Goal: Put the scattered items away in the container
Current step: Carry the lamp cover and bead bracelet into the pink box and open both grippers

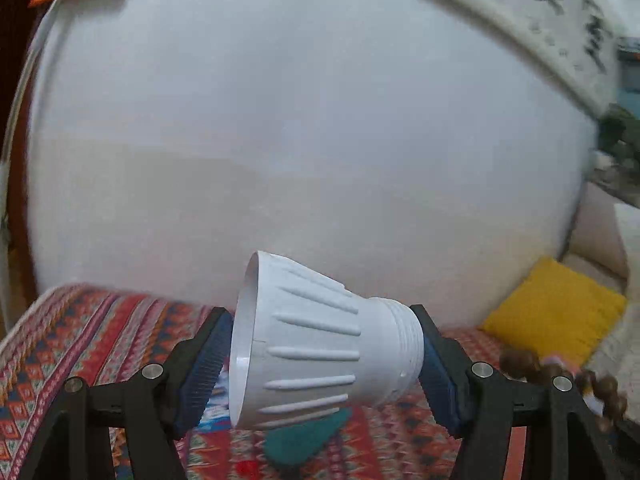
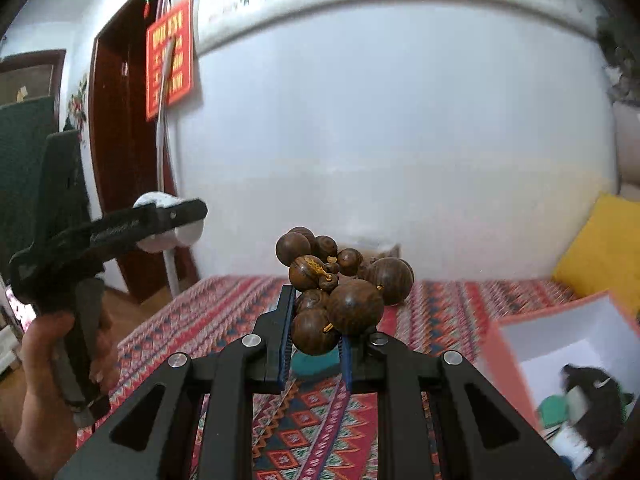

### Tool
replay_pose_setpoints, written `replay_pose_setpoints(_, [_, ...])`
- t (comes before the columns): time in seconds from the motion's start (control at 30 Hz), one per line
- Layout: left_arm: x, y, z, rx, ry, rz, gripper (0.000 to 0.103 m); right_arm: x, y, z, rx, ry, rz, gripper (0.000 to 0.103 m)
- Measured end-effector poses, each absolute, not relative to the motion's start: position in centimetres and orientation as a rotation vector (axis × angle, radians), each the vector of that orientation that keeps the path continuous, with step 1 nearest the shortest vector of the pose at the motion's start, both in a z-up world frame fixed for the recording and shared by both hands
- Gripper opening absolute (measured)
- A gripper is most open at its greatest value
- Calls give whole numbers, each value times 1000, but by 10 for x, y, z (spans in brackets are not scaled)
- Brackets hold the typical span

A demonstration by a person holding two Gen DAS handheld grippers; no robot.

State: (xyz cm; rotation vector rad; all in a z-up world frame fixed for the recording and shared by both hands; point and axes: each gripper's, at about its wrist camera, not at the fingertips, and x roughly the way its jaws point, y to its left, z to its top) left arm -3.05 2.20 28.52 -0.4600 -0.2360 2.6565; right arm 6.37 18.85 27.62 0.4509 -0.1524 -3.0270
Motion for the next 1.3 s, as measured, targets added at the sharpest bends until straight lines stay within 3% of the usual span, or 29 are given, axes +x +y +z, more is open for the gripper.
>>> replay_pose_setpoints(0.63, [93, 237, 339, -324, 64, 2298, 74, 214, 326, 369, 53, -179, -3392, 20])
replay_pose_setpoints(0.83, [108, 309, 333, -351, 126, 2215, 74, 227, 385, 359, 89, -195, -3532, 20])
replay_pose_setpoints(1.0, [80, 372, 297, -534, 216, 2164, 74, 209, 447, 326, 387, -340, -3553, 20])
replay_pose_setpoints(1.07, [55, 388, 271, -691, 190, 2093, 81, 193, 480, 302, 652, -470, -3475, 30])
replay_pose_setpoints(1.13, [40, 393, 256, -799, 165, 2068, 90, 184, 502, 281, 854, -574, -3455, 53])
replay_pose_setpoints(1.17, [33, 392, 251, -841, 132, 2048, 96, 184, 508, 276, 895, -601, -3459, 76])
replay_pose_setpoints(1.2, [28, 388, 248, -865, 100, 2046, 99, 187, 512, 275, 880, -612, -3472, 89])
replay_pose_setpoints(1.3, [25, 375, 249, -864, 60, 2085, 99, 194, 518, 275, 831, -666, -3469, 89])
